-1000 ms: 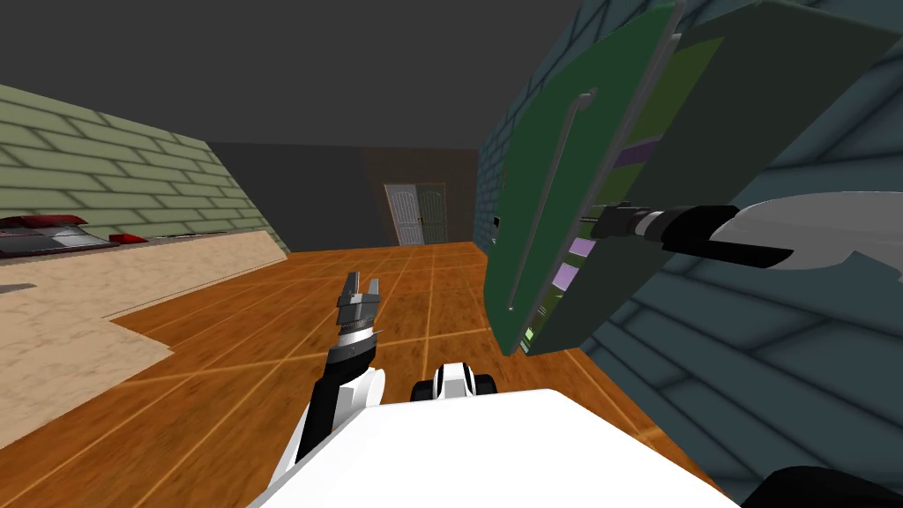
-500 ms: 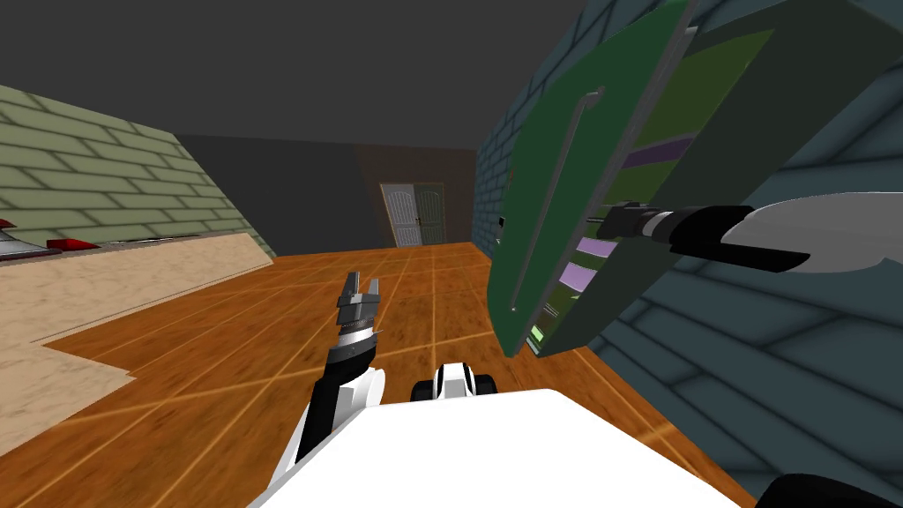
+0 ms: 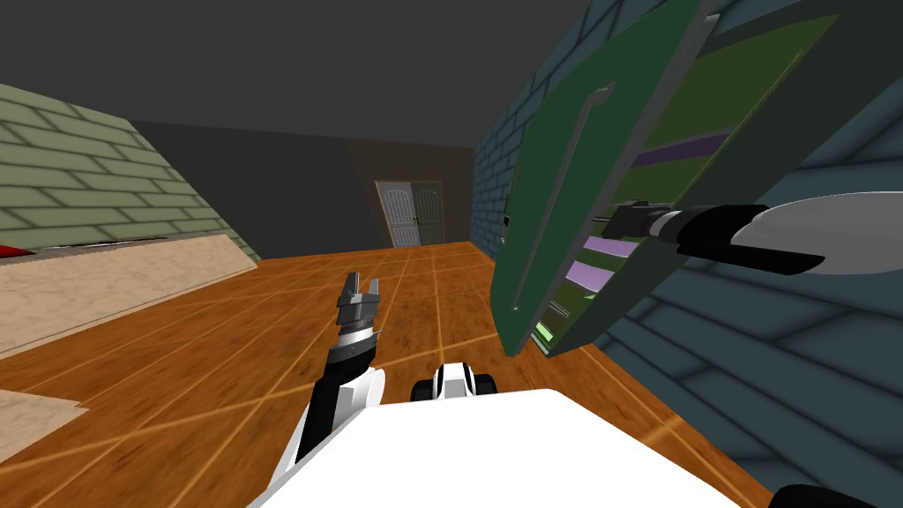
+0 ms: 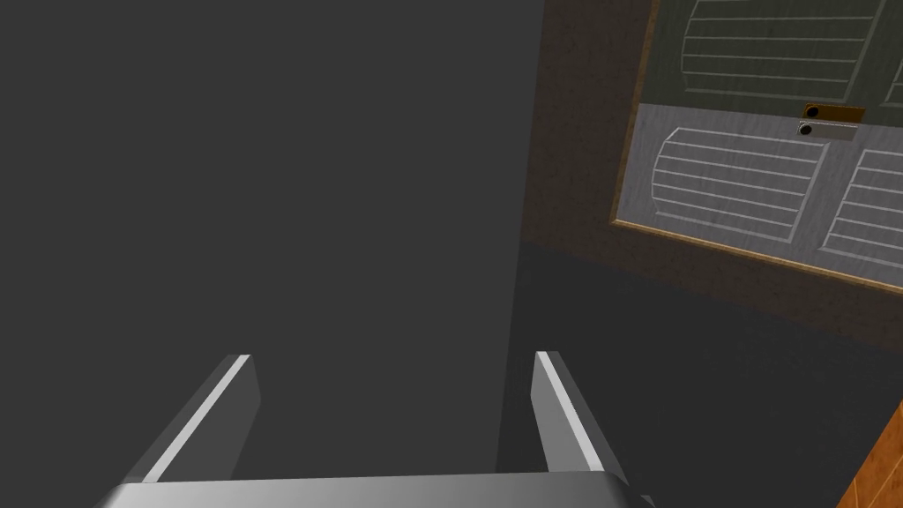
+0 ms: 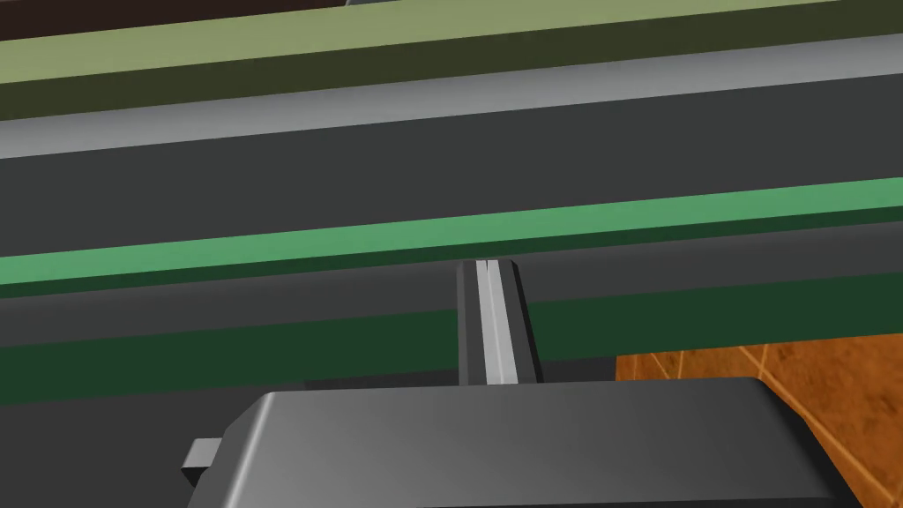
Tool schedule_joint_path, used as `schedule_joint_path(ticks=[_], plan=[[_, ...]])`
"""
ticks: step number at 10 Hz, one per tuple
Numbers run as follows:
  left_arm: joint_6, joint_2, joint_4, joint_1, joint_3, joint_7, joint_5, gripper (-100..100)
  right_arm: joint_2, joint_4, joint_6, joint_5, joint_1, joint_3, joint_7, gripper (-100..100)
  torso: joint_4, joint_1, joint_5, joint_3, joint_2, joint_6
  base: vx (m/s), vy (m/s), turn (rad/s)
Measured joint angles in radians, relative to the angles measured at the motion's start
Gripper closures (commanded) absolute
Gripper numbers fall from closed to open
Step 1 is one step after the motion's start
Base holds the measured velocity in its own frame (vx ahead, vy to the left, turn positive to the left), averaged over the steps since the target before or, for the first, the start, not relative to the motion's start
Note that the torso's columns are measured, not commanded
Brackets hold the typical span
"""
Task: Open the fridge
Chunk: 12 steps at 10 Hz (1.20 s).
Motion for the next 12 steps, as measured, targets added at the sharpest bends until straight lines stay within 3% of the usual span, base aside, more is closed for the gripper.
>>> schedule_joint_path(ticks=[4,5,7,12], plan=[[0.0,0.0,0.0,0.0,0.0,0.0,0.0,0,0.012,-0.019,0.032,0.037,0.114,-0.095,-0.055,100,0.002,-0.001,-0.001,0.004,0.006,0.003,0.074,0.174,-0.068],[0.0,0.0,0.0,0.0,0.0,0.0,0.0,0,0.012,-0.021,0.032,0.037,0.117,-0.094,-0.056,-100,0.003,-0.007,-0.002,0.005,0.008,0.003,0.097,0.091,-0.07],[0.0,0.0,0.0,0.0,0.0,0.0,0.0,0,0.001,0.013,0.007,0.038,0.106,-0.107,-0.048,-100,0.002,0.0,0.0,0.002,0.002,0.003,0.128,0.158,-0.076],[0.0,0.0,0.0,0.0,0.0,0.0,0.0,0,-0.004,0.051,-0.04,0.059,0.139,-0.177,-0.062,-100,0.002,-0.001,0.004,-0.004,-0.003,-0.004,0.103,0.127,-0.053]])
